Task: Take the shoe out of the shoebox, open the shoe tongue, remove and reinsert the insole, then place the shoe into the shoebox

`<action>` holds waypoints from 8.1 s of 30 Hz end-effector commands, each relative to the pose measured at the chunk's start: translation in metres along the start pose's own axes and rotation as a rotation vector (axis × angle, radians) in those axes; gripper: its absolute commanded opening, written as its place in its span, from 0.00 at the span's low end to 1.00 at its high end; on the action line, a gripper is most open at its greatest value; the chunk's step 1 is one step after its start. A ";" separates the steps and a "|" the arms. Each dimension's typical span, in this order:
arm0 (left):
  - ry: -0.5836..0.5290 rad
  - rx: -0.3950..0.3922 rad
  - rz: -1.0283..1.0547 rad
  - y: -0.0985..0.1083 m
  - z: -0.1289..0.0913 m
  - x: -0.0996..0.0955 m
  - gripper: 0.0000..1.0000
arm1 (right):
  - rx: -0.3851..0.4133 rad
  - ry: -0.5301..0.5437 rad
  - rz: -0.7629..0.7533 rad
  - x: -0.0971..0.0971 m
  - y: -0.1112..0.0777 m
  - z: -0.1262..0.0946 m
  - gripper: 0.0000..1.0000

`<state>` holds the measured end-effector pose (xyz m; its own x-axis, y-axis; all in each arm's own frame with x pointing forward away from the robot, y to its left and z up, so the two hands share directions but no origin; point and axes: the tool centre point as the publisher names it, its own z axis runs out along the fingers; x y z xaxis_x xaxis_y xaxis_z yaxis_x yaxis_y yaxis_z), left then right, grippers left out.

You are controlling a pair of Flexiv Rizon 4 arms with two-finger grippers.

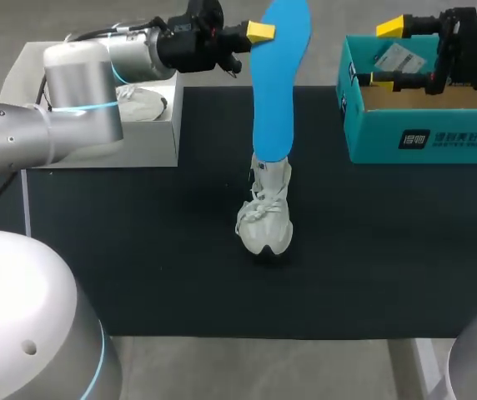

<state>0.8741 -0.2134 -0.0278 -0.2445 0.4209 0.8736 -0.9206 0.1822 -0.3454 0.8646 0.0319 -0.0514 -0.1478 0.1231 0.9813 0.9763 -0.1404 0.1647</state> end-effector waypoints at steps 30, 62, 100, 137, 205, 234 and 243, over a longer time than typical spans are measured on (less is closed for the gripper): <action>-0.088 0.610 -1.094 -0.011 -0.006 0.013 0.00 | 0.000 -0.002 0.001 0.000 0.001 0.001 1.00; -0.272 0.131 -0.687 -0.019 -0.003 0.003 0.00 | 0.000 -0.002 0.001 0.000 0.001 0.001 1.00; -0.336 0.208 -0.574 -0.021 0.004 -0.021 0.00 | 0.026 -0.541 0.128 0.053 0.022 0.026 1.00; -0.311 0.232 -0.538 -0.037 0.003 -0.043 0.00 | 0.013 -1.036 0.096 0.076 -0.001 0.110 1.00; -0.355 0.208 -0.502 -0.033 0.001 -0.043 0.00 | 0.136 -1.393 0.080 0.100 -0.015 0.121 1.00; -0.355 0.208 -0.502 -0.033 0.001 -0.043 0.00 | 0.136 -1.393 0.080 0.100 -0.015 0.121 1.00; -0.355 0.208 -0.502 -0.033 0.001 -0.043 0.00 | 0.112 -1.304 0.037 0.099 -0.020 0.112 1.00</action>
<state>0.9149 -0.2385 -0.0543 0.1779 0.0058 0.9840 -0.9801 0.0908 0.1767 0.8561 0.1704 0.0363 0.0924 0.9909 0.0980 0.9948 -0.0961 0.0339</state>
